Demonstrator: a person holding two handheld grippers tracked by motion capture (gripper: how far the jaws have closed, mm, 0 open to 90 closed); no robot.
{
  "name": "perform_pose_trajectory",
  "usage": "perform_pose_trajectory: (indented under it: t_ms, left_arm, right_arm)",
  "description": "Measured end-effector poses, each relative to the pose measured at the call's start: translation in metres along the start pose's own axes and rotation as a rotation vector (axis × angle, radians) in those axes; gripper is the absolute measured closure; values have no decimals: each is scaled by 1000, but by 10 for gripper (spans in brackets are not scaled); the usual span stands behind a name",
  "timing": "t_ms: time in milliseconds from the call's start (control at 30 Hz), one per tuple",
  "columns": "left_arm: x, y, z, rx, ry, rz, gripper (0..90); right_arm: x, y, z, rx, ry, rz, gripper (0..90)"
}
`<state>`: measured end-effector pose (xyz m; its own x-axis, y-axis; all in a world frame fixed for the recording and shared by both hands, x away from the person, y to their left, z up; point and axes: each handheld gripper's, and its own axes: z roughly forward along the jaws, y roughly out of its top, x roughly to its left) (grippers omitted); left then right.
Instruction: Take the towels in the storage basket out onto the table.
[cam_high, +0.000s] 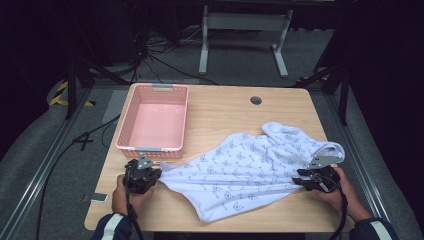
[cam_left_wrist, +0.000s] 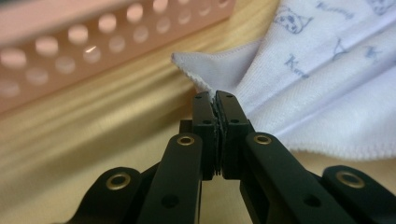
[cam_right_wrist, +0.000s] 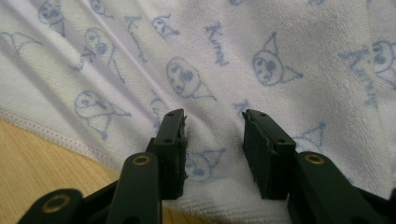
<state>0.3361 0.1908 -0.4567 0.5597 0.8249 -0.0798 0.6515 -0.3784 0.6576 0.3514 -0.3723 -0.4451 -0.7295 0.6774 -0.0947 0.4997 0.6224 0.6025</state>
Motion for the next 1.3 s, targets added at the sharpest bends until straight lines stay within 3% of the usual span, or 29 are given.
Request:
perform_pose_trajectory:
  t_ms: [133,167,200,233,267,333,367,400,467,500,567,600,667,767,867,933,967,1033,1133,1200,1233,1300]
  left_arm:
    - [-16,-5,-8,-9,46,52,860]
    - [-18,-4,-10,0,82,74,824]
    - [-18,-4,-10,0,82,74,763]
    - [-18,-2,-11,-3,111,90,763]
    - [-18,-1,-12,-23,98,79,670]
    - [-18,6,-10,-51,114,89,622]
    - [-19,10,-7,-69,101,98,597]
    - [-21,15,-4,-69,74,129,585]
    - [-26,22,8,-36,77,183,565]
    - [-27,24,15,-21,62,194,565]
    - [-28,26,21,-20,72,206,560]
    - [-30,28,30,20,63,218,561]
    - [-31,29,33,47,53,218,571]
    - [-30,29,35,29,21,230,582]
    - [-28,29,35,39,-19,239,639]
    - [-28,30,36,40,-63,248,725]
    - [-28,31,36,42,-71,264,778]
    - [-31,32,37,44,-42,276,848]
    - [-25,33,34,57,-9,241,862]
    - [-19,30,29,11,33,177,864]
    - [-14,29,24,-3,60,169,865]
    - [-8,26,14,-50,104,110,866]
  right_arm:
    - [3,2,0,17,-7,6,600]
    - [4,2,-1,21,-7,4,602]
    - [4,2,-1,21,-7,4,602]
    - [4,2,-1,27,-7,0,602]
    - [4,2,-2,34,-8,-4,601]
    - [5,2,-2,32,-18,-9,592]
    - [6,3,-3,28,-22,-14,592]
    - [7,5,-5,14,-23,-21,591]
    - [10,10,-10,-48,-28,-15,573]
    - [11,12,-11,-68,-39,-14,565]
    - [14,16,-10,-102,-44,-26,551]
    - [15,17,-9,-111,-41,-34,546]
    - [18,24,-4,-116,-43,-51,522]
    - [18,32,0,-134,-38,-66,506]
    - [9,50,7,-187,-12,-25,449]
    - [4,60,16,-162,-2,-6,397]
    - [1,66,22,-153,-7,6,394]
    - [-1,78,35,-135,18,34,382]
    - [0,94,51,-95,30,48,367]
    - [1,103,60,-67,-2,42,393]
    - [2,106,63,-63,-12,30,410]
    - [4,110,69,-30,-23,15,526]
